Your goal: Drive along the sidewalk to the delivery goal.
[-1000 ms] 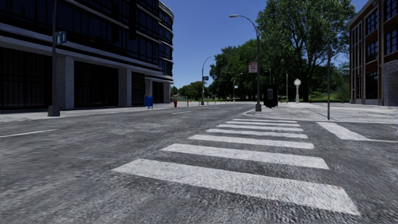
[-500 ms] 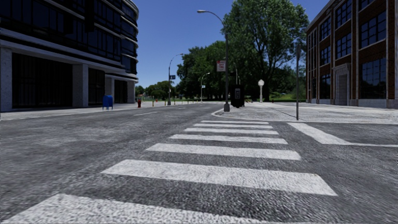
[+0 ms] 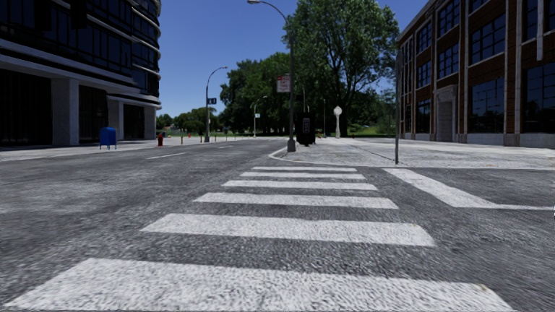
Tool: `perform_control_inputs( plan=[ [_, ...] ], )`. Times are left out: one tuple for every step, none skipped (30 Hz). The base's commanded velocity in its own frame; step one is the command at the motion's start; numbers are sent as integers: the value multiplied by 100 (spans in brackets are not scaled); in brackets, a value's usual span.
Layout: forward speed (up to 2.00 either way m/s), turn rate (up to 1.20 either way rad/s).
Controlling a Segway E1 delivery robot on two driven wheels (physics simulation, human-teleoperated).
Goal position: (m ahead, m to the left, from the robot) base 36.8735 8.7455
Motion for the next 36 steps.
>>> perform_control_inputs(
  plan=[
    [144, -39],
    [144, -39],
    [143, -39],
    [143, -39],
    [143, -39],
    [143, -39],
    [143, -39],
    [143, -39],
    [143, -39],
    [143, -39],
    [143, -39],
    [143, -39],
    [143, -39],
    [146, -39],
    [164, -39],
    [164, -39],
    [200, -39],
    [200, -34],
    [200, -22],
    [200, -22],
    [200, -5],
    [200, 0],
    [200, 0],
    [200, 0],
    [200, 0],
    [200, 0],
    [200, 0],
    [200, 0],
    [200, 0],
    [200, 0],
    [200, 0],
    [200, 0],
    [200, 0],
    [200, 0],
    [200, 0],
    [200, 0]
  ],
)
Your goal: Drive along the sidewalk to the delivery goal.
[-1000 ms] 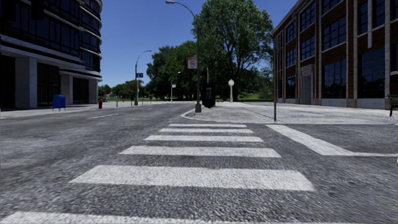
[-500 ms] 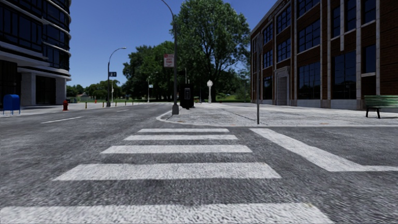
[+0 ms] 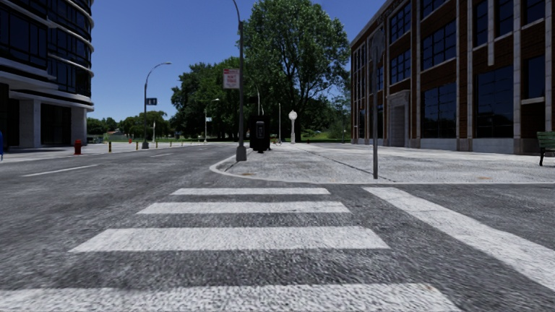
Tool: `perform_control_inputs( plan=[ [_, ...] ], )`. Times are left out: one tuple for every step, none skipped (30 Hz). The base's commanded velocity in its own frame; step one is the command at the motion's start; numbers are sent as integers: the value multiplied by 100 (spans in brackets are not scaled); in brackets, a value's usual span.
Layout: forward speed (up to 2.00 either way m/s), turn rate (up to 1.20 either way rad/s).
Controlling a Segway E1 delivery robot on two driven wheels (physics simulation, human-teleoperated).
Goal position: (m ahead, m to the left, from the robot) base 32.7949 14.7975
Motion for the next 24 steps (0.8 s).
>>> perform_control_inputs(
  plan=[
    [200, 0],
    [200, 0],
    [200, 0],
    [200, 0],
    [200, 0],
    [200, 0],
    [200, 0],
    [200, 0],
    [200, 0],
    [200, 0],
    [200, 0],
    [200, 0],
    [200, 0],
    [200, 0],
    [200, 0],
    [200, 0],
    [200, 0],
    [200, 0],
    [200, 0],
    [200, 0],
    [200, 0],
    [200, 0],
    [200, 0],
    [200, 0]
  ],
)
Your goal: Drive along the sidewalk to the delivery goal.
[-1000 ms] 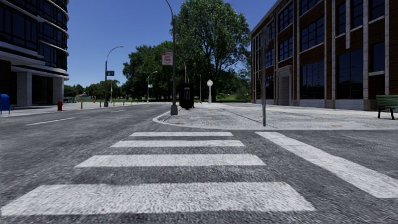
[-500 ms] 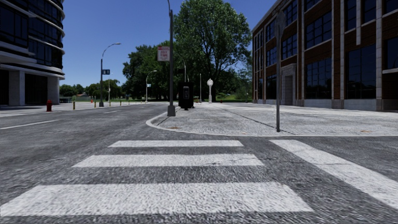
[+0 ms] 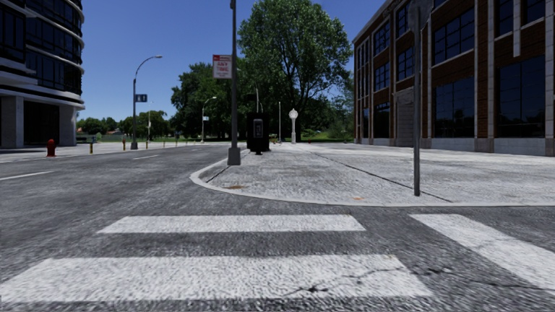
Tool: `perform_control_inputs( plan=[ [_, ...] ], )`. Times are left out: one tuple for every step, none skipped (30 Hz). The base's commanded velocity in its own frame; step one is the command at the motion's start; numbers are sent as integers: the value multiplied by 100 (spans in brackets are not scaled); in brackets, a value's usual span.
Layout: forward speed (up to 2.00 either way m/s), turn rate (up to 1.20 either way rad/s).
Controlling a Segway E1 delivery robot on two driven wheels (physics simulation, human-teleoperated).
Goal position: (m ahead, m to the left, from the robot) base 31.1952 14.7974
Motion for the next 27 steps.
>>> perform_control_inputs(
  plan=[
    [200, 0],
    [200, 0],
    [200, 0],
    [200, 0],
    [200, 0],
    [200, 0],
    [200, 0],
    [200, 0],
    [200, 0],
    [200, 0],
    [200, 0],
    [200, 0],
    [200, 0],
    [200, 0],
    [200, 0],
    [200, 0],
    [200, 0],
    [200, 0],
    [200, 0],
    [200, 0],
    [200, 0],
    [200, -7],
    [200, -15],
    [200, -21],
    [200, -21],
    [200, -26],
    [200, -31]
  ],
)
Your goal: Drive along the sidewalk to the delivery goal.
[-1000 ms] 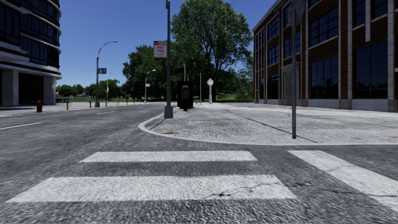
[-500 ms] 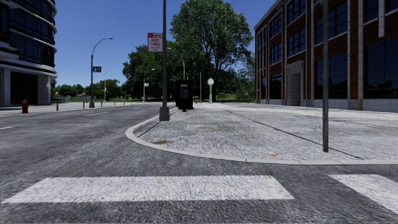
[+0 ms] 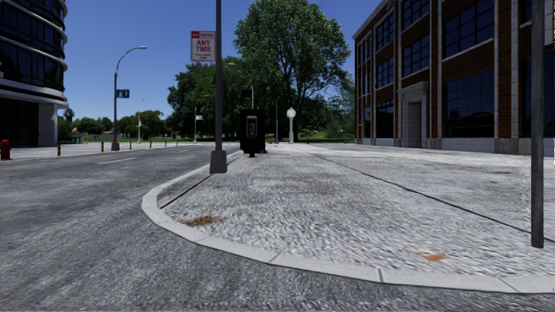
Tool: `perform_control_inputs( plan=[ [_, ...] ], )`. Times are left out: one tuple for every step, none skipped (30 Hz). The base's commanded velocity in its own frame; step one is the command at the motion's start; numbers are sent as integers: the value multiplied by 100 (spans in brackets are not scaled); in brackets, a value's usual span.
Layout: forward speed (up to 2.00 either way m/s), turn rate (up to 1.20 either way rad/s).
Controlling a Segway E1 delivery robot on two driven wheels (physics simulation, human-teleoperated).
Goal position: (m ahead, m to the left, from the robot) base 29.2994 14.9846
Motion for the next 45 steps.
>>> perform_control_inputs(
  plan=[
    [200, -31],
    [200, -38],
    [200, -40],
    [200, -41],
    [200, -41],
    [200, -41],
    [200, -41],
    [200, -41],
    [200, -41],
    [200, -41],
    [200, -41],
    [200, -41],
    [200, -41],
    [200, -35],
    [200, -12],
    [200, 0],
    [200, 0],
    [192, 0],
    [177, 0],
    [164, 0],
    [164, 0],
    [146, 0],
    [138, 0],
    [135, 0],
    [135, 0],
    [134, 0],
    [134, 0],
    [134, 0],
    [134, 0],
    [134, 0],
    [134, 0],
    [134, 0],
    [134, 0],
    [134, 0],
    [134, 0],
    [134, 0],
    [134, 0],
    [135, 0],
    [137, 0],
    [137, 0],
    [138, 0],
    [139, 0],
    [142, 0],
    [142, 0],
    [146, 0]
  ],
)
